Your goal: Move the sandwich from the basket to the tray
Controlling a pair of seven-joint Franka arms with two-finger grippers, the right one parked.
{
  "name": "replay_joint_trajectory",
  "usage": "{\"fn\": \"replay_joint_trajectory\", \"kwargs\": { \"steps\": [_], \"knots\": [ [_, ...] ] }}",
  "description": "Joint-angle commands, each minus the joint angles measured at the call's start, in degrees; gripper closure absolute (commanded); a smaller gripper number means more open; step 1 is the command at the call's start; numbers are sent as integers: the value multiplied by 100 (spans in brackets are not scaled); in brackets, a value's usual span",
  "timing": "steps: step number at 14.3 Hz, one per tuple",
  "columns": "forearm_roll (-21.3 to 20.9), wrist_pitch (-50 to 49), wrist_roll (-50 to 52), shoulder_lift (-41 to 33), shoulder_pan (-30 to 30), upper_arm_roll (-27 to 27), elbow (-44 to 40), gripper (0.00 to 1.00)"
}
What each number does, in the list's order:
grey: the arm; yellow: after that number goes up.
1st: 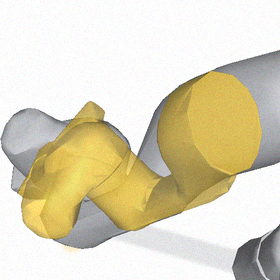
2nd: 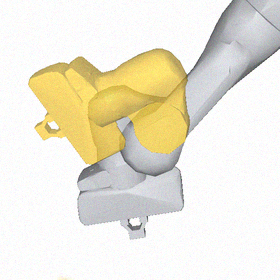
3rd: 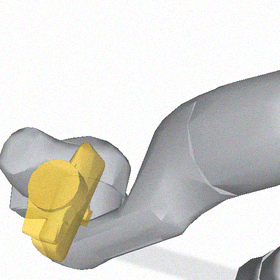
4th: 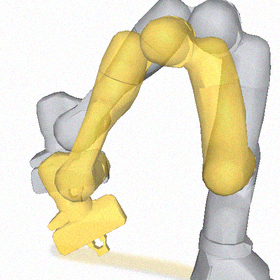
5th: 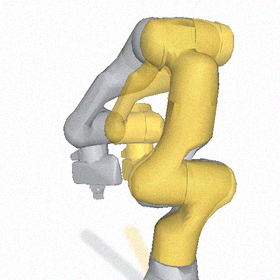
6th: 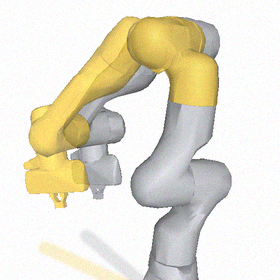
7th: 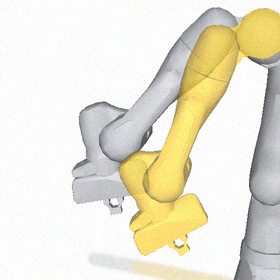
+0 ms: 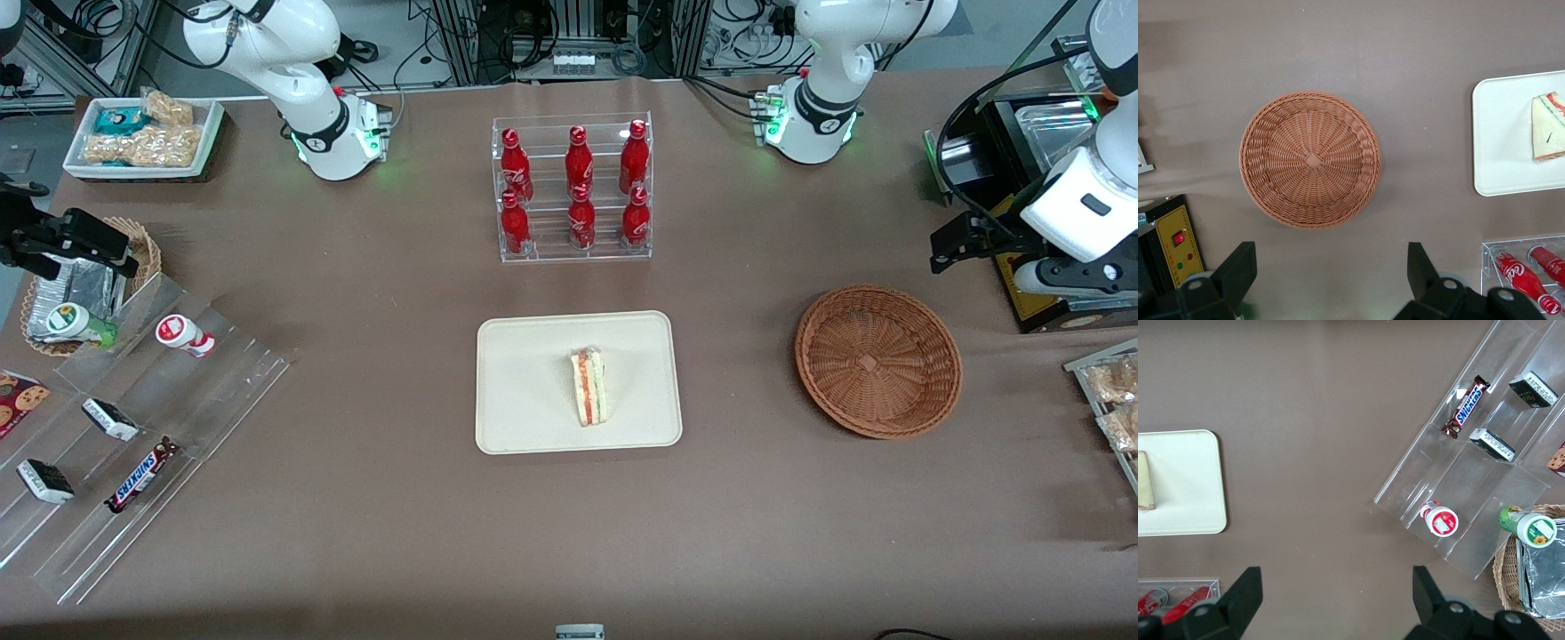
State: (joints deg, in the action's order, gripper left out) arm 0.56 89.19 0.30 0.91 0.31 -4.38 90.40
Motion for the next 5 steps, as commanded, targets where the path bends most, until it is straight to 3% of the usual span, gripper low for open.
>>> {"fn": "replay_joint_trajectory", "kwargs": {
  "steps": [1, 5],
  "knots": [
    [-38, -147, -57, -64, -14, -37, -5, 0],
    [-38, -156, -66, -90, -31, -11, -5, 0]
  ]
}}
